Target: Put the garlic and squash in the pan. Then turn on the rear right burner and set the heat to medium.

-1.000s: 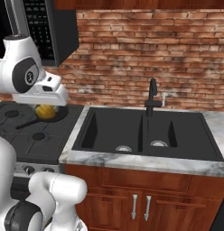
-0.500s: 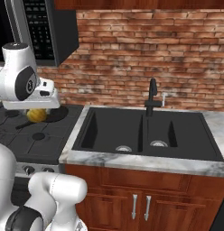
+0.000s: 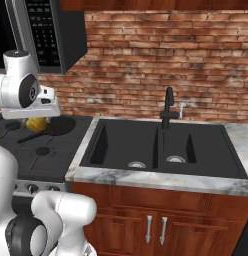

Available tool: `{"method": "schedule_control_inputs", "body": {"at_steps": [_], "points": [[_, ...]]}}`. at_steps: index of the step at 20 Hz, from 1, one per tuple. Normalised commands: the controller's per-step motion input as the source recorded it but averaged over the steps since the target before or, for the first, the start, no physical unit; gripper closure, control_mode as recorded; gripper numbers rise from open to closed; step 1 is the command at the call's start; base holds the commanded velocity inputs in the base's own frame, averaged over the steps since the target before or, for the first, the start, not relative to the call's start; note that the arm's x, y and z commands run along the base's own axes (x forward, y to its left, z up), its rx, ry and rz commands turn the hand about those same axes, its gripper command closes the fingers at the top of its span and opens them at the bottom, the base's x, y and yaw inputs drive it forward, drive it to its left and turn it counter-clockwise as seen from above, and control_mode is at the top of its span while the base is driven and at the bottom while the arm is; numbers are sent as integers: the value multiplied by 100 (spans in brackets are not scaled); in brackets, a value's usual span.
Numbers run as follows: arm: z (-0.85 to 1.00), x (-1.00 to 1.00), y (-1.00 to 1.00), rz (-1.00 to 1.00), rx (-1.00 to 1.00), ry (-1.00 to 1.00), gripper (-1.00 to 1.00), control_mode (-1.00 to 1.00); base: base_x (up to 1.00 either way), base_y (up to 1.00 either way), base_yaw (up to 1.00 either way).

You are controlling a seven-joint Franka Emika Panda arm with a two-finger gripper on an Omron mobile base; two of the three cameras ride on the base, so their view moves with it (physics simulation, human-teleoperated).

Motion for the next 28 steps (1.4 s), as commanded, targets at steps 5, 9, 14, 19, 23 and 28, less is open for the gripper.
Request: {"method": "schedule_control_inputs", "body": {"at_steps": [5,9,14,19,23,28], "points": [[-51,58,19,0,3,2,100,-100,0,0,0],[-34,53,23,0,2,1,100,-100,0,0,0],[-46,58,24,1,2,2,100,-100,0,0,0],[-53,47,29,1,1,10,100,-100,0,0,0],[-19,44,30,0,0,7,100,-100,0,0,0],[0,40,25,0,0,1,100,-100,0,0,0]]}}
